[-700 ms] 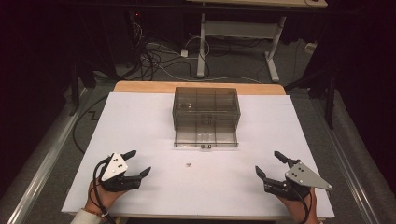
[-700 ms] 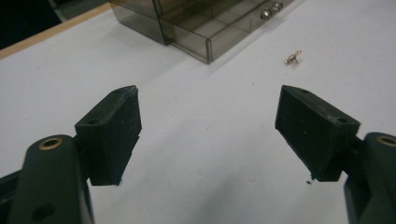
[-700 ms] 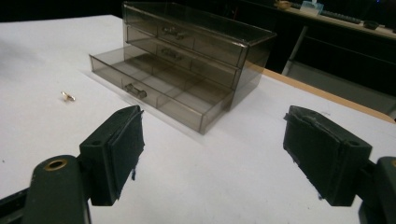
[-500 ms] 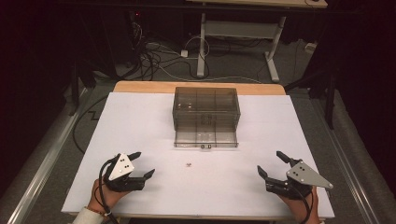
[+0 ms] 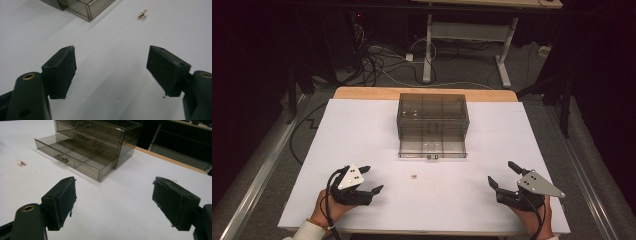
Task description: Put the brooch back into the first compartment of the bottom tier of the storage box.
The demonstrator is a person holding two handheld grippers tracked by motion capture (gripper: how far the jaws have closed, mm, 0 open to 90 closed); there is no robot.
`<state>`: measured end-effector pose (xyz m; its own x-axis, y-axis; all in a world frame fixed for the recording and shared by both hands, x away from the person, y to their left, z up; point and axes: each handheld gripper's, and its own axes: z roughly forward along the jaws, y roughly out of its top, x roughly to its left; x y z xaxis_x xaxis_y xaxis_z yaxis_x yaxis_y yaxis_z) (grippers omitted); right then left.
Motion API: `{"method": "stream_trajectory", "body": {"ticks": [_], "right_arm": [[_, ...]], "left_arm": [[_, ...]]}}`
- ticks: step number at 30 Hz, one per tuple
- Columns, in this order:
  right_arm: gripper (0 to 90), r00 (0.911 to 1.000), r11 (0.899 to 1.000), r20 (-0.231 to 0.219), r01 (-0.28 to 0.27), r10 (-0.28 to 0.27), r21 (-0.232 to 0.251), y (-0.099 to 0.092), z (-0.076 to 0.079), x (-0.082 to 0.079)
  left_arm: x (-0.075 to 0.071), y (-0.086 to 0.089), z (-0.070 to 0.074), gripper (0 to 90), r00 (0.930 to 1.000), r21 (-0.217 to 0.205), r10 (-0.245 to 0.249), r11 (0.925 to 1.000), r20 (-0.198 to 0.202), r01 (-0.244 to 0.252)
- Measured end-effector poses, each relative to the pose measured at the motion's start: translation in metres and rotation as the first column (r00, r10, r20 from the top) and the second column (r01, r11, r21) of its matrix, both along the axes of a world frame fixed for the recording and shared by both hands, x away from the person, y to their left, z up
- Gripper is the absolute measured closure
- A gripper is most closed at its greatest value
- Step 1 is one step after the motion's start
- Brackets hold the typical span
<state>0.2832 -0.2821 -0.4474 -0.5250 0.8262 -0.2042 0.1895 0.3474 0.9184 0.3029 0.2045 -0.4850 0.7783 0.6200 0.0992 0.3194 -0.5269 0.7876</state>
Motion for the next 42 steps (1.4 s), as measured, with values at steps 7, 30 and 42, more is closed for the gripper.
{"method": "stream_trajectory", "body": {"ticks": [7,30,42], "right_arm": [[19.4,0.9996,1.000,-0.026,-0.010,0.010,-0.012,0.001,-0.003,0.004],[20.7,0.9968,0.998,-0.065,-0.049,0.046,-0.042,0.008,-0.012,0.009],[21.0,0.9966,0.997,-0.068,-0.049,0.045,-0.054,0.010,-0.013,0.010]], "left_arm": [[0.012,-0.033,-0.001,31.6,0.9959,0.034,-0.076,0.9964,-0.049,0.077],[0.054,-0.094,-0.007,63.3,0.9669,0.038,-0.214,0.9745,-0.138,0.221],[0.058,-0.096,-0.006,79.8,0.9648,0.033,-0.217,0.9740,-0.149,0.224]]}}
